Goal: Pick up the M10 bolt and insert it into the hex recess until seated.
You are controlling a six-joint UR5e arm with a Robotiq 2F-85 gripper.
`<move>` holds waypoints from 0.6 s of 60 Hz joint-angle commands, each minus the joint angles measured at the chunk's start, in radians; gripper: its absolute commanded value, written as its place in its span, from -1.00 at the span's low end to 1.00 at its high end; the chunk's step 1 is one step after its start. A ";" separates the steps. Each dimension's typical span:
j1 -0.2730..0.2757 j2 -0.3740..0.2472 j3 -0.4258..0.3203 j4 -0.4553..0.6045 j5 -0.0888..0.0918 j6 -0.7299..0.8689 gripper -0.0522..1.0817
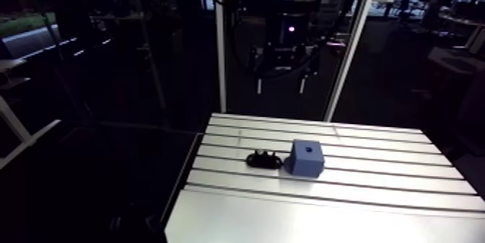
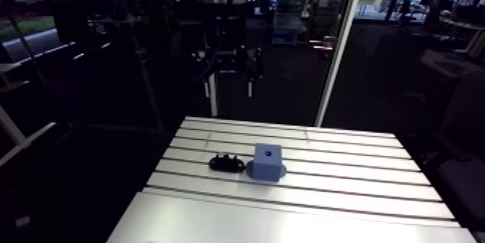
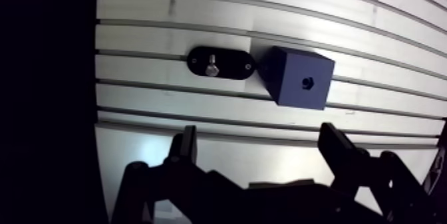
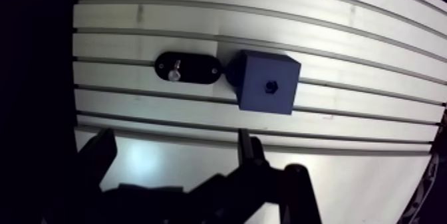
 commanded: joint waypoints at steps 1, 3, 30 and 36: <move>0.001 0.001 0.066 -0.065 -0.001 -0.018 -0.90; 0.000 0.002 0.079 -0.084 -0.001 -0.026 -0.90; 0.000 0.028 0.217 -0.314 0.001 -0.063 -0.90; 0.001 0.035 0.228 -0.330 0.000 -0.063 -0.89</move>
